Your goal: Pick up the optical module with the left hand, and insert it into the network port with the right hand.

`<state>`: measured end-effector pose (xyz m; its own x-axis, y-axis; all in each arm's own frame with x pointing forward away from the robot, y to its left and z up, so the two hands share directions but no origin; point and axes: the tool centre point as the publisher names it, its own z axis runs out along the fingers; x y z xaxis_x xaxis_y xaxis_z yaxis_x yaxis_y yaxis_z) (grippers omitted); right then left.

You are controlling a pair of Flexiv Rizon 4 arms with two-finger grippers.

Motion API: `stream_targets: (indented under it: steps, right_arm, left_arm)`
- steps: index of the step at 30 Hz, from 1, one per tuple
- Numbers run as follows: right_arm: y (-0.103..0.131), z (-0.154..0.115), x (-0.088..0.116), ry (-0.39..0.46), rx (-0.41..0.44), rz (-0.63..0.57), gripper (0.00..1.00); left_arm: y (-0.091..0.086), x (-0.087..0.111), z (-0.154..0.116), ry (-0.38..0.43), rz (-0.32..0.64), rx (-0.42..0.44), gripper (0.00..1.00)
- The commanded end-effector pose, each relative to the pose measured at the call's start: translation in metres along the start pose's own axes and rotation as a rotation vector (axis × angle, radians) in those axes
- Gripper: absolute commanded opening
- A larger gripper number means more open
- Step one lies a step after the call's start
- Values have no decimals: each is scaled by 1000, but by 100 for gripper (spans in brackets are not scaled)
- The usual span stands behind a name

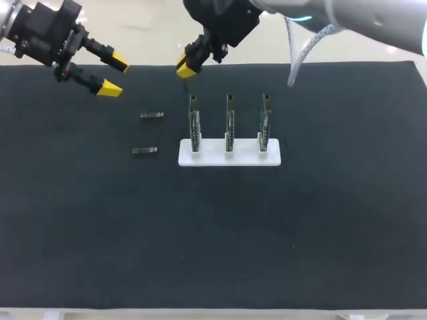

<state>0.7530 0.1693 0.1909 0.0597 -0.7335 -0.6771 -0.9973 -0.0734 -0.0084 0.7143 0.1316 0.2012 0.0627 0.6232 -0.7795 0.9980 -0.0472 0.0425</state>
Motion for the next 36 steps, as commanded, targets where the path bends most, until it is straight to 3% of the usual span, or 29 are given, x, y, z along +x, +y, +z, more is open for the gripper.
stream_targets:
  steps: [1,36]
  right_arm:
    - [-7,2,4,-6,-36,-3,0]
    - [9,-2,14,-8,-22,22,0]
  left_arm:
    - [0,0,0,3,0,1,100]
    - [0,0,0,3,0,1,100]
